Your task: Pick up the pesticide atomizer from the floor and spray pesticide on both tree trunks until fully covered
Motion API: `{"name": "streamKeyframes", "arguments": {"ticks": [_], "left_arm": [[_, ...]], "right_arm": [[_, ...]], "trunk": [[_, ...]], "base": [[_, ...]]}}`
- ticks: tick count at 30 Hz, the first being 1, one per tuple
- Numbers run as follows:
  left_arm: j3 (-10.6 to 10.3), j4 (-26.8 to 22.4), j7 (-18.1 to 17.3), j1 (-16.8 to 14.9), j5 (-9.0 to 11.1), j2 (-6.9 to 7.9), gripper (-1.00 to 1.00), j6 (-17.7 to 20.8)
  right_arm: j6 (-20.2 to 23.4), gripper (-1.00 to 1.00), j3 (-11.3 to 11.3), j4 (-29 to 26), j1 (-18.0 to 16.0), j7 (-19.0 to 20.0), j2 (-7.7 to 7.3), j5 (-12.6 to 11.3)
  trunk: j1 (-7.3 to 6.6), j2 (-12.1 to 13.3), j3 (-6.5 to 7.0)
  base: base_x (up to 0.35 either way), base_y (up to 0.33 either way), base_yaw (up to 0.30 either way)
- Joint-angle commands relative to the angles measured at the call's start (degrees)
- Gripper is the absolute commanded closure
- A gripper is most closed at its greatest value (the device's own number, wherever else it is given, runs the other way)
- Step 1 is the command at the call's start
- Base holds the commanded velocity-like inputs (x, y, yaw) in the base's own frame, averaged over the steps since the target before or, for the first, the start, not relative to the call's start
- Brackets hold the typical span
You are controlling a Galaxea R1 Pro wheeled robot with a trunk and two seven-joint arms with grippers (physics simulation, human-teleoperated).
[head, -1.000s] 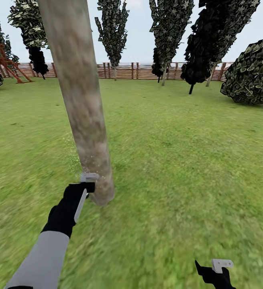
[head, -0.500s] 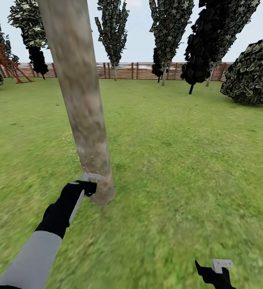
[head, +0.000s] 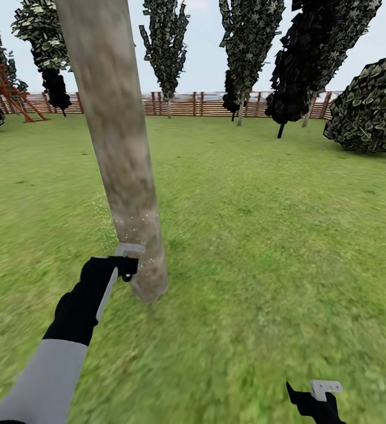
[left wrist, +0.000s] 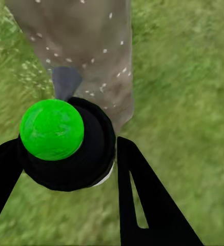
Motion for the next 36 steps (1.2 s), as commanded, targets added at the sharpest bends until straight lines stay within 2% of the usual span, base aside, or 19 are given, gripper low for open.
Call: {"name": "streamKeyframes", "arguments": {"ticks": [1,4,5,6,7,10,13,15,16,17,19,20,21,22,25,30,32,34,36], "left_arm": [[-0.44,-4.74,0.01,0.00,-0.66,-0.75,1.00,3.46],[1.01,-6.63,-0.06,-0.02,-0.62,-0.17,1.00,4.51],[1.86,-6.82,-0.08,-0.01,-0.62,-0.04,1.00,4.60],[3.81,-6.99,-0.15,0.00,-0.60,0.60,1.00,4.68],[4.47,-7.22,-0.16,0.00,-0.42,1.03,1.00,4.75],[3.92,-9.21,-0.16,0.00,-0.37,0.16,1.00,4.85],[1.50,-10.64,-0.10,-0.08,-0.51,-1.44,1.00,4.88],[1.16,-11.08,-0.08,-1.04,-0.67,-2.45,1.00,4.88],[1.23,-11.22,-0.07,-1.50,-0.63,-2.47,1.00,4.94],[1.71,-11.31,-0.07,-1.74,-0.58,-2.19,1.00,4.96],[4.60,-11.35,-0.13,-2.15,-0.55,-1.73,1.00,4.96],[6.33,-11.34,-0.18,-2.36,-0.51,-1.05,1.00,4.96],[7.38,-11.37,-0.22,-2.49,-0.42,0.26,1.00,4.97],[7.65,-11.37,-0.24,-2.52,-0.39,1.07,1.00,4.97],[7.89,-11.35,-0.25,-2.48,-0.38,2.13,1.00,4.99],[6.79,-11.15,-0.25,-2.08,-0.38,1.48,1.00,4.97],[5.33,-10.81,-0.25,-1.77,-0.42,1.74,1.00,4.89],[5.02,-10.44,-0.29,-1.46,-0.38,2.06,1.00,4.55],[5.03,-7.29,-0.27,1.50,-0.43,2.22,1.00,3.79]], "right_arm": [[0.00,-1.00,0.00,0.00,0.00,0.02,-0.01,0.01],[0.00,-1.00,0.00,0.00,0.00,0.00,-0.01,0.01],[0.00,-1.00,0.00,0.00,0.00,0.00,-0.01,0.01],[0.00,-1.00,0.00,0.00,0.00,0.00,-0.01,0.01],[0.00,-1.00,0.00,0.00,0.00,0.00,0.00,0.01],[0.00,-1.00,0.00,0.00,0.00,0.00,-0.01,0.01],[0.00,-1.00,0.00,0.00,0.00,0.00,0.00,0.00],[0.00,-1.00,0.00,0.00,0.00,0.00,0.02,0.01],[0.00,-1.00,0.00,0.00,0.00,0.00,0.04,0.01],[0.00,-1.00,0.00,0.00,0.00,0.00,0.04,0.01],[0.00,-1.00,0.00,0.00,0.00,0.00,0.02,0.01],[0.00,-1.00,0.00,0.00,0.00,0.00,0.02,0.01],[0.00,-1.00,0.00,0.00,0.00,0.00,0.05,0.01],[0.00,-1.00,0.00,0.00,0.00,0.00,0.06,0.01],[0.00,-1.00,0.00,0.06,0.00,0.00,0.07,0.01],[0.00,-1.00,0.00,0.09,0.00,0.00,0.07,0.01],[0.00,-1.00,0.00,0.07,0.00,0.00,0.07,0.01],[0.00,-1.00,0.00,0.08,0.00,0.00,0.07,0.01],[0.00,-1.00,0.00,0.09,0.00,0.00,0.07,0.01]], "trunk": [[0.00,0.00,0.00],[0.00,0.00,0.00],[0.00,0.00,0.00],[0.00,0.00,0.00],[0.00,0.00,0.00],[0.00,0.00,0.00],[0.00,0.00,0.00],[0.00,0.00,0.00],[0.00,0.00,0.00],[0.00,0.00,0.00],[0.00,0.00,0.00],[0.00,0.00,0.00],[0.00,0.00,0.00],[0.00,0.00,0.00],[0.00,0.00,0.00],[0.00,0.00,0.00],[0.00,0.00,0.00],[0.00,0.00,0.00],[0.00,0.00,0.00]], "base": [[0.000,0.000,0.000],[0.000,0.000,0.000],[0.000,0.000,0.000],[0.000,0.000,0.000],[0.000,0.000,0.000],[0.000,0.000,0.000],[0.000,0.000,0.000],[0.000,0.000,0.000],[0.000,0.000,0.000],[0.000,0.000,0.000],[0.000,0.000,0.000],[0.000,0.000,0.000],[0.000,0.000,0.000],[0.000,0.000,0.000],[0.000,0.000,0.000],[0.000,0.000,0.000],[0.000,0.000,0.000],[0.000,0.000,0.000],[0.000,0.000,0.000]]}}
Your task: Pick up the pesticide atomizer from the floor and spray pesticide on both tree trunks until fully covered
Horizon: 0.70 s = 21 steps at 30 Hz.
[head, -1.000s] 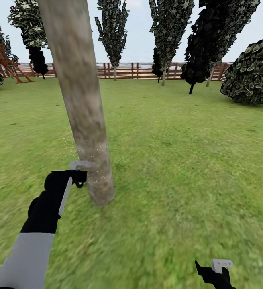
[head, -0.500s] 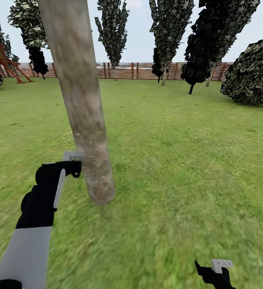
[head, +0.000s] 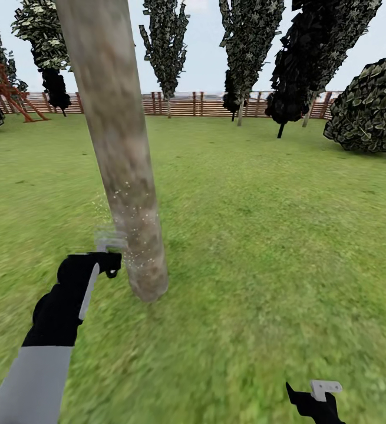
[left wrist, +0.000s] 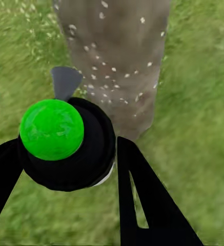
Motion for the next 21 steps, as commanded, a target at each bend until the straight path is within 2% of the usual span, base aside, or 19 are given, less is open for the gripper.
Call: {"name": "streamKeyframes", "arguments": {"ticks": [1,3,5,8,10,12,13,15,18,20,21], "left_arm": [[-0.01,2.53,0.00,0.65,-0.14,0.01,1.00,-0.18],[0.15,7.24,0.19,0.99,-0.39,0.01,1.00,-2.76],[0.31,14.41,0.58,1.10,-0.48,0.01,1.00,-7.99],[0.42,21.70,0.77,1.11,-0.24,-0.21,1.00,-14.02],[0.43,25.71,0.87,1.13,-0.05,-0.58,1.00,-17.41],[0.45,29.17,0.89,1.43,0.03,-0.71,1.00,-18.62],[0.53,30.71,0.92,1.69,-0.02,-0.70,1.00,-20.51],[0.56,35.03,2.00,2.06,-0.19,-0.72,1.00,-27.36],[0.59,39.78,3.33,2.31,0.12,-0.80,1.00,-29.81],[0.68,43.91,3.72,2.38,0.20,-0.84,1.00,-34.78],[0.72,45.54,3.75,2.39,0.21,-0.85,1.00,-35.85]], "right_arm": [[0.00,-1.00,0.00,0.00,0.00,0.00,0.00,0.00],[0.00,-1.00,0.00,0.00,0.00,0.00,0.00,0.00],[0.00,-1.00,0.00,0.00,0.00,0.00,0.00,0.00],[0.00,-1.00,0.00,0.00,0.00,0.00,0.00,0.00],[0.00,-1.00,0.00,0.00,0.00,0.00,0.00,0.00],[0.00,-1.00,0.00,0.00,0.00,0.00,0.00,0.00],[0.00,-1.00,0.00,0.00,0.00,0.00,0.00,0.00],[0.00,-1.00,0.00,0.00,0.00,0.00,0.00,0.00],[0.00,-1.00,0.00,0.00,0.00,0.00,0.00,0.00],[0.00,-1.00,0.00,0.20,0.00,-0.02,0.00,0.00],[-0.03,-1.00,0.00,0.68,0.00,-0.05,0.00,0.00]], "trunk": [[-0.01,0.00,0.01],[-0.01,0.00,0.01],[-0.01,0.00,0.01],[-0.01,0.00,0.01],[-0.01,0.00,0.01],[-0.01,0.00,0.01],[-0.01,0.00,0.01],[-0.01,0.00,0.01],[-0.01,0.00,0.01],[-0.01,0.00,0.01],[-0.01,0.00,0.01]], "base": [[0.000,0.000,0.000],[0.000,0.000,0.000],[0.000,0.000,0.000],[0.000,0.000,0.000],[0.000,0.000,0.000],[0.000,0.000,0.000],[0.000,0.000,0.000],[0.000,0.000,0.000],[0.000,0.000,0.000],[0.000,0.000,0.000],[0.015,-0.058,0.000]]}}
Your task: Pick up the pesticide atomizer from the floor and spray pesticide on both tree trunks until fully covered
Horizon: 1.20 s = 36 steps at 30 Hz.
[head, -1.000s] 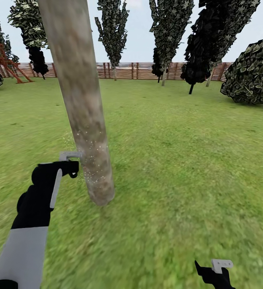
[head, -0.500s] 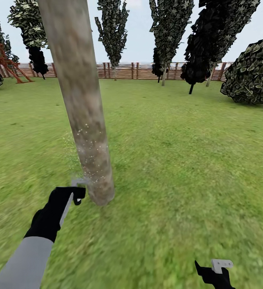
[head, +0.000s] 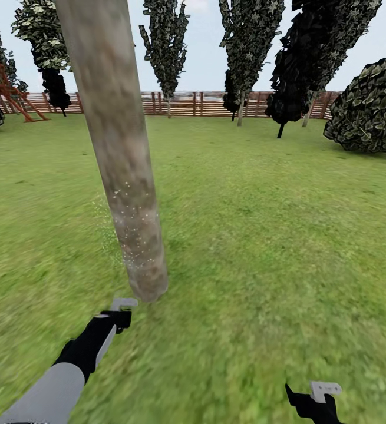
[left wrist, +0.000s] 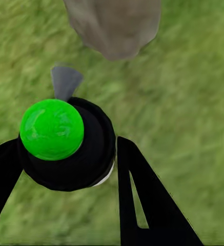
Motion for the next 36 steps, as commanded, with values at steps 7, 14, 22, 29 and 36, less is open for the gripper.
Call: {"name": "streamKeyframes", "arguments": {"ticks": [7,14,22,29,36], "left_arm": [[1.47,6.68,2.46,0.88,5.15,0.02,1.00,-6.59],[1.46,7.28,5.82,1.25,5.54,0.10,1.00,-7.61],[1.38,7.96,5.92,1.28,5.55,-0.09,1.00,-10.65],[1.37,7.96,5.92,1.57,5.57,-0.19,1.00,-10.65],[1.37,8.02,5.92,1.60,5.57,-0.19,1.00,-10.59]], "right_arm": [[-0.07,-1.00,-0.03,1.09,0.00,-0.21,-0.06,0.17],[-0.07,-1.00,-0.10,1.07,0.00,-0.04,-0.05,0.16],[-0.08,-1.00,-0.04,1.05,0.00,-0.04,-0.07,0.16],[-0.06,-1.00,-0.02,1.02,0.00,0.00,-0.09,0.16],[-0.12,-1.00,-0.05,1.01,0.00,-0.01,-0.09,0.16]], "trunk": [[0.00,0.00,0.01],[0.00,0.00,0.01],[0.00,0.00,0.01],[0.00,0.00,0.01],[0.00,0.00,0.01]], "base": [[0.108,-0.235,0.000],[0.177,-0.245,0.000],[0.177,-0.239,0.199],[0.104,-0.261,0.275],[0.095,-0.264,0.044]]}}
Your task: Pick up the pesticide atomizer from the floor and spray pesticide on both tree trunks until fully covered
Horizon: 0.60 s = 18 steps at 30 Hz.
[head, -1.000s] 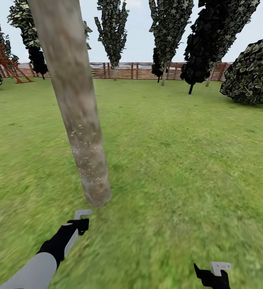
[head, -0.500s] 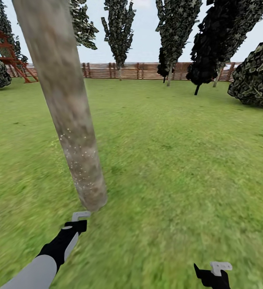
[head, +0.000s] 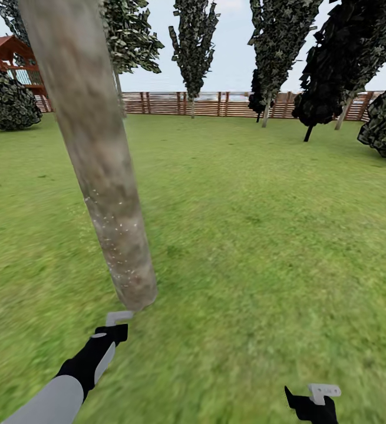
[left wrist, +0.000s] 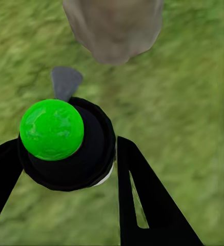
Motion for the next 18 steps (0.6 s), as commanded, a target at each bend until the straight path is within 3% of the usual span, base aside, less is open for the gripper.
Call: {"name": "streamKeyframes", "arguments": {"ticks": [1,9,18], "left_arm": [[0.00,-0.01,-0.01,-0.01,-0.02,0.00,1.00,-0.01],[0.00,0.01,-0.01,0.00,-0.02,-0.09,1.00,-0.01],[0.00,0.02,-0.01,0.03,-0.02,-0.09,1.00,-0.01]], "right_arm": [[0.02,-1.00,0.02,0.02,0.00,0.00,0.00,0.00],[-0.01,-1.00,0.03,0.01,0.00,0.00,0.03,0.00],[0.00,-1.00,0.03,0.05,0.00,0.00,0.04,0.00]], "trunk": [[0.00,0.00,0.00],[0.00,0.00,0.00],[0.00,0.00,0.00]], "base": [[0.095,-0.264,0.001],[0.024,-0.269,0.018],[0.000,-0.272,0.244]]}}
